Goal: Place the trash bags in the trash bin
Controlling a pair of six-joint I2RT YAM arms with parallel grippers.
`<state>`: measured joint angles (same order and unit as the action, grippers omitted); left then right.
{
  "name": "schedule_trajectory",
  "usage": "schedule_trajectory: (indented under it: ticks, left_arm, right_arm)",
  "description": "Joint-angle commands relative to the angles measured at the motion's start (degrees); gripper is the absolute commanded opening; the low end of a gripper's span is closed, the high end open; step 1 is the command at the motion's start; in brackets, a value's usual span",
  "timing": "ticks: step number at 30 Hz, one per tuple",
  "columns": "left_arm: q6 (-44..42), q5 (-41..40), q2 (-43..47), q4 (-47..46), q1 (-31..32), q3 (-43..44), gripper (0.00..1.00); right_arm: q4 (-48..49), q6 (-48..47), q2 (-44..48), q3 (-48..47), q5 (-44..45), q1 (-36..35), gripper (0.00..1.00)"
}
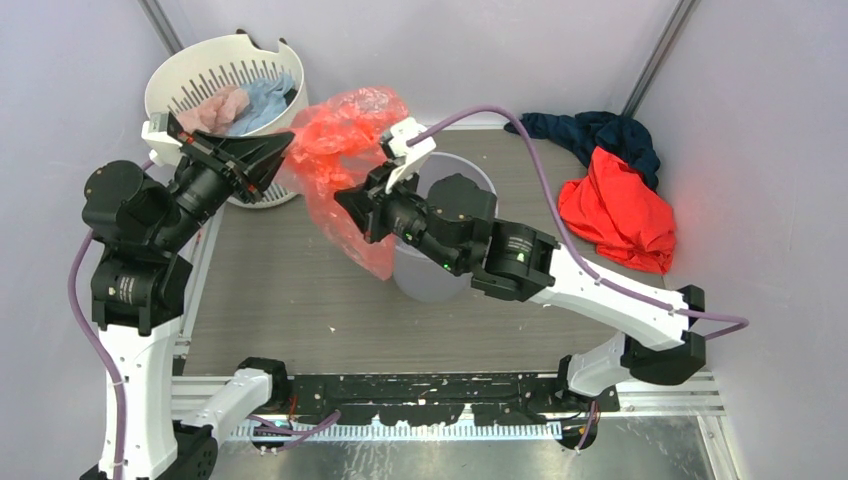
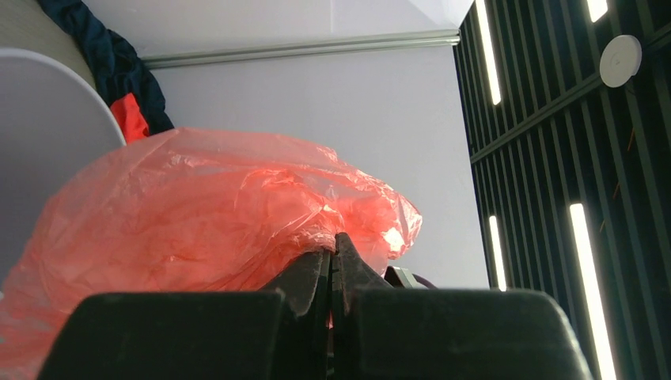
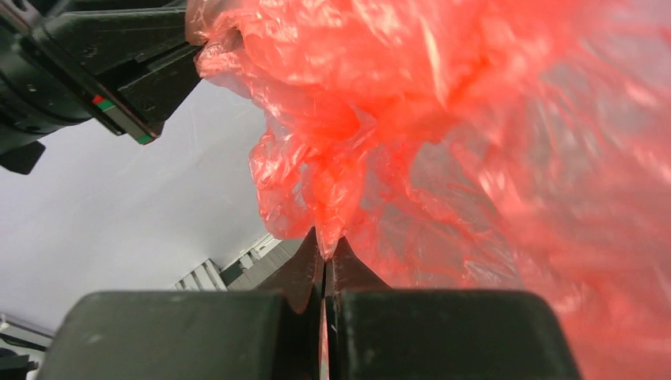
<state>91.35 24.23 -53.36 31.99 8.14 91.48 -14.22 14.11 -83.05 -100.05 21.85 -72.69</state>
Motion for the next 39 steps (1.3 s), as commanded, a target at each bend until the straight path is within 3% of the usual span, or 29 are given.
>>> schedule_trajectory:
  ticks: [1, 15, 24, 25, 30, 32, 34, 39]
  left_arm:
    - [-1.9, 0.0, 0.3, -3.0, 0.0, 0.0, 0.00]
    - [-6.3, -1.6, -0.9, -1.3, 0.0, -1.1, 0.00]
    - [-9.1, -0.6, -1.5, -0.9, 0.0, -0.6, 0.00]
    - [-9.6, -0.1, -1.7, -0.9, 0.0, -0.4, 0.03]
    - [-10.6, 5.1, -3.0, -6.0, 0.0, -0.1, 0.37]
    - [-10.8, 7.3, -3.0, -9.8, 0.0, -0.7, 0.45]
    - [-10.7, 8.6, -2.2, -13.2, 0.0, -2.1, 0.49]
    - [-11.9, 11.3, 0.0, -17.2, 0.0, -5.2, 0.48]
  right_arm:
    - [2.9, 1.4, 5.9, 1.8, 0.9, 0.0, 0.01]
    - [0.9, 5.5, 21.0, 7.8, -2.5, 0.0, 0.01]
    - [-3.6, 6.3, 22.7, 3.9, -6.1, -0.1, 0.01]
    - [-4.3, 6.4, 22.6, 3.3, -6.5, -0.1, 0.01]
    - [-5.1, 6.5, 21.6, 2.0, -7.0, -0.1, 0.01]
    - [-5.1, 6.3, 20.9, 1.5, -6.9, 0.0, 0.01]
    - [-5.0, 5.9, 20.2, 0.9, -6.9, -0.1, 0.01]
    - [-5.6, 4.5, 17.2, -2.7, -6.4, 0.0, 0.01]
